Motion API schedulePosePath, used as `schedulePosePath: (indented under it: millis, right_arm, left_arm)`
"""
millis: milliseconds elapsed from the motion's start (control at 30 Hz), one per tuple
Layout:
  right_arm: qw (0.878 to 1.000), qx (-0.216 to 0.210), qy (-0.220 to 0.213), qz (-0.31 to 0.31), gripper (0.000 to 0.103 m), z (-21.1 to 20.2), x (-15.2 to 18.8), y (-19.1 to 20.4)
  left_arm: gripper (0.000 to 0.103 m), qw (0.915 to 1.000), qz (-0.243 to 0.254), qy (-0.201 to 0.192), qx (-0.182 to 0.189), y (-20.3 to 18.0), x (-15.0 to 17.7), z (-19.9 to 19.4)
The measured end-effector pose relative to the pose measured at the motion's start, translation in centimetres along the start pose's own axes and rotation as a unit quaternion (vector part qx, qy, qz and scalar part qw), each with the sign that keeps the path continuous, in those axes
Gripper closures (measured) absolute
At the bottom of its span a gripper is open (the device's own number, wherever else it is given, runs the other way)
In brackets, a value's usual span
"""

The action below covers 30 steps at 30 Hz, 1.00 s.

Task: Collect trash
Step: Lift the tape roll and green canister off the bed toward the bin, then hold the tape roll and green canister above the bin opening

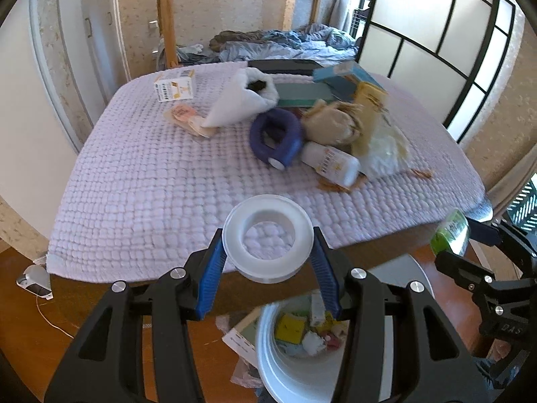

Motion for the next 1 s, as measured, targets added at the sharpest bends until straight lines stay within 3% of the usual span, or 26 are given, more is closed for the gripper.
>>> schedulePosePath:
  millis: [433, 1000]
  right_arm:
    - [1.0, -0.003, 0.014, 0.011, 0.04, -0.9, 3.3, 0.5]
    - [0.999, -0.008, 0.038, 0.006, 0.04, -0.1, 5.1, 1.0]
  left_arm:
    - [0.051, 0.9991, 0.035, 0.024, 0.004, -3.1, 3.2, 0.1]
    - [0.051, 0.9939, 0.092, 0.061, 0.002, -5.6, 5.9, 1.0]
Point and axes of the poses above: each gripper's, at about its wrist camera, not at the fingertips, and z roughly the way its jaws point, y to its left, x to its underside, the point moved 10 cm from there along z, roughly the way its jaws point, and after that the axes turned 14 degrees about y, right-handed, at the moved point
